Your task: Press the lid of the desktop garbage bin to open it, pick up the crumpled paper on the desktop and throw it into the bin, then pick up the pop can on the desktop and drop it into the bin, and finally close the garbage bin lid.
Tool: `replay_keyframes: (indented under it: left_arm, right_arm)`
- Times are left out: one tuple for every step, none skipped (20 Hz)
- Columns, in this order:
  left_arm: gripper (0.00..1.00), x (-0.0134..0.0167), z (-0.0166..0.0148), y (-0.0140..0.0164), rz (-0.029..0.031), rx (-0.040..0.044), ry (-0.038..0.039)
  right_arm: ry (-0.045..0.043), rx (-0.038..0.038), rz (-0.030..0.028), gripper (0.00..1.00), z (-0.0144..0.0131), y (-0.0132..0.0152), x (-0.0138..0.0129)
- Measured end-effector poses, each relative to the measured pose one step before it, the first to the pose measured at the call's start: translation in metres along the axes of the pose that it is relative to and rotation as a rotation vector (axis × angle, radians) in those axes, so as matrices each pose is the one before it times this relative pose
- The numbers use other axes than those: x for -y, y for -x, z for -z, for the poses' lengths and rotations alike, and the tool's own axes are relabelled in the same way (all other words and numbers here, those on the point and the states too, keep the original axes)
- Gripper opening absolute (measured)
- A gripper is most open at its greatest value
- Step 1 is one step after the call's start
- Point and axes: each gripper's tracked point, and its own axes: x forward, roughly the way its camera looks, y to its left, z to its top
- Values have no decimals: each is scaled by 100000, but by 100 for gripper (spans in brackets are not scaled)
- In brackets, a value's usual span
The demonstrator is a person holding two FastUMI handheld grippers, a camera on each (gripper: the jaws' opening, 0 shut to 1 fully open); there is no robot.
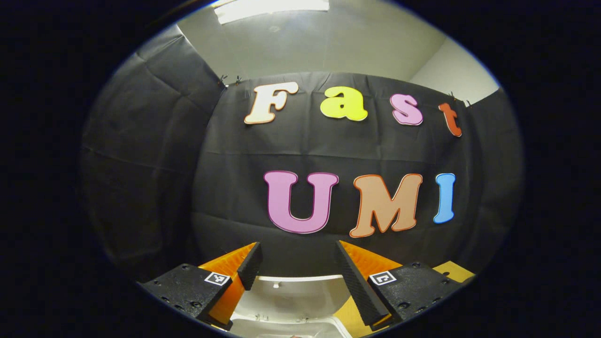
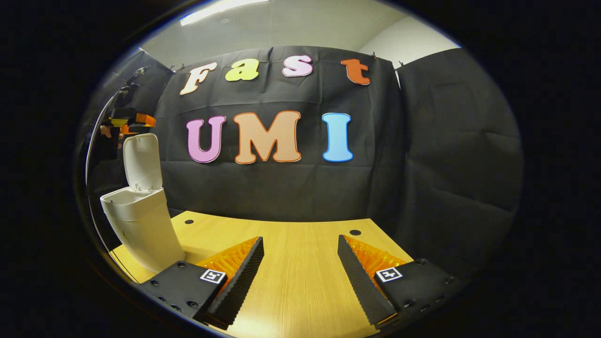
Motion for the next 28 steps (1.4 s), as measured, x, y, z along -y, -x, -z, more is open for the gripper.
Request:
replay_keyframes:
  left_arm:
    - [92, -506, 403, -238, -2436, -1259, -3024]
    - [91, -150, -294, -249, 58, 1005, -3363]
    - [90, 289, 244, 161, 1434, -1396, -276]
    - [91, 257, -3, 278, 583, -692, -64]
    - [92, 51, -62, 311, 164, -527, 84]
    - [92, -3, 31, 504, 158, -284, 682]
    - [92, 55, -37, 628, -84, -97, 1180]
    - [92, 112, 63, 776, 470, -146, 1063]
    - [92, 168, 197, 819, 343, -333, 418]
    - [92, 17, 313, 890, -56, -657, 433]
    - [92, 71, 282, 874, 15, -341, 58]
    - [92, 116, 426, 957, -85, -755, -18]
    - [91, 67, 593, 935, -537, -821, 161]
    - [91, 182, 590, 906, -103, -847, 285]
    - [91, 191, 642, 906, -29, -817, 648]
    - [92, 169, 628, 841, -281, -639, 777]
    - [91, 30, 738, 683, -414, -634, 408]
    - [92, -32, 762, 620, -595, -827, 432]
    - [92, -20, 717, 487, -492, -917, 493]
    - [93, 128, 596, 462, 547, -991, 764]
    - [93, 189, 531, 454, 534, -902, 788]
    - [92, -153, 615, 221, -649, -410, 606]
    - [92, -288, 580, 236, -1259, -861, 264]
    - [92, -307, 745, 244, -1355, -697, -88]
    - [90, -157, 621, 167, -876, -506, 193]
    - [90, 69, 617, 148, -67, -495, 285]
    - [89, 3, 734, 159, -361, -598, -177]
    - [91, 11, 730, -52, -347, -298, -535]
  right_arm:
    - [-263, -191, 797, 100, 109, 170, 188]
    - [-264, -212, 497, 100, 123, 294, 279]
    - [17, -232, 360, 100, 35, 48, 130]
    - [-37, -107, 149, 100, 9, -88, 18]
    - [-211, -82, -229, 100, -42, -84, -34]
    - [-208, -149, -564, 100, -14, -146, -198]
    - [-34, 4, -936, 100, -143, -74, -188]
    - [117, -24, -1182, 100, -25, -159, -286]
    - [285, 15, -1293, 99, -90, -163, -348]
    - [409, 82, -1436, 100, -89, -252, -358]
    - [467, 158, -1465, 100, -193, -178, -306]
    - [352, 177, -1645, 100, -6, -111, -476]
    - [185, 9, -1847, 100, -115, -161, -486]
    - [-16, -266, -1841, 100, 64, -258, -417]
    - [-98, -296, -1924, 99, -10, -377, -463]
    - [-89, -79, -1372, 100, -66, -156, -260]
    - [1, -123, -1661, 100, -119, -284, -418]
    - [286, -129, -1511, 99, -41, -154, -393]
    - [515, -150, -1376, 99, -66, -239, -245]
    - [374, -372, -1316, 99, 86, -80, -325]
    - [294, -385, -1165, 100, 95, -60, -312]
    - [274, -403, -807, 100, 67, -152, -133]
    - [195, -404, -662, 100, 51, -14, -89]
    - [93, -259, -380, 99, 120, -100, -84]
    - [29, -314, -399, 99, 135, -25, -14]
    - [142, -502, -39, 100, 180, 45, 163]
    - [255, -539, 219, 100, 103, 21, 145]
    - [81, -475, 281, 100, 201, 49, 192]
